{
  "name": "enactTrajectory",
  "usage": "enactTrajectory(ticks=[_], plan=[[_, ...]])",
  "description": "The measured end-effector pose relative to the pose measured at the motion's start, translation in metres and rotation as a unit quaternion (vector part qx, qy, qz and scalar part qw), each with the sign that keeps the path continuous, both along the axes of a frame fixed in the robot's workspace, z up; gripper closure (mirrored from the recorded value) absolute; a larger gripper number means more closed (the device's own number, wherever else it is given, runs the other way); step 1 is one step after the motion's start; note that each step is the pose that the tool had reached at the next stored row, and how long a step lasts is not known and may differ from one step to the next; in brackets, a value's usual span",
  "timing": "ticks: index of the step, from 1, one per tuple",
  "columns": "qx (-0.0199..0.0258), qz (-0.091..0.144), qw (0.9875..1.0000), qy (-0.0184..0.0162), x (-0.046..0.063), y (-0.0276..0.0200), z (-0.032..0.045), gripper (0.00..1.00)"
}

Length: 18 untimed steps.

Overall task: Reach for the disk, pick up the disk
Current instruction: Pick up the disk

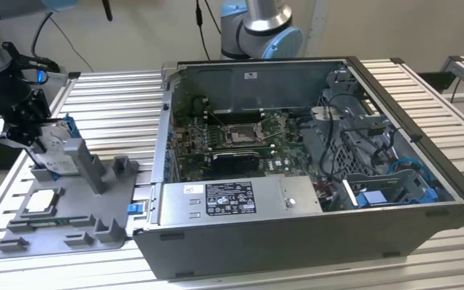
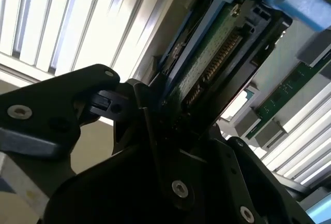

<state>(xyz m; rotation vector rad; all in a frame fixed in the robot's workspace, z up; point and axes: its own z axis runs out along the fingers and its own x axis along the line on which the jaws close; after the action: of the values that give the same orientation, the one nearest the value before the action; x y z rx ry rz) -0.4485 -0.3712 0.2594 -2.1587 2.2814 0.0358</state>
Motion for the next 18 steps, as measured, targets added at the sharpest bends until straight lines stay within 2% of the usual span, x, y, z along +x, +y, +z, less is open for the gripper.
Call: enactTrajectory(ticks=[12,13,14,18], plan=[[-0.0003,0.0,1.0,0.0,0.0,-0.0001,0.0,1.0],[0.0002,0.0,1.0,0.0001,0.0,-0.0001,0.0,1.0],[0.0034,0.0,1.0,0.0001,0.0,-0.0001,0.0,1.0],[0.0041,0.0,1.0,-0.0001,0.0,0.0,0.0001,1.0]])
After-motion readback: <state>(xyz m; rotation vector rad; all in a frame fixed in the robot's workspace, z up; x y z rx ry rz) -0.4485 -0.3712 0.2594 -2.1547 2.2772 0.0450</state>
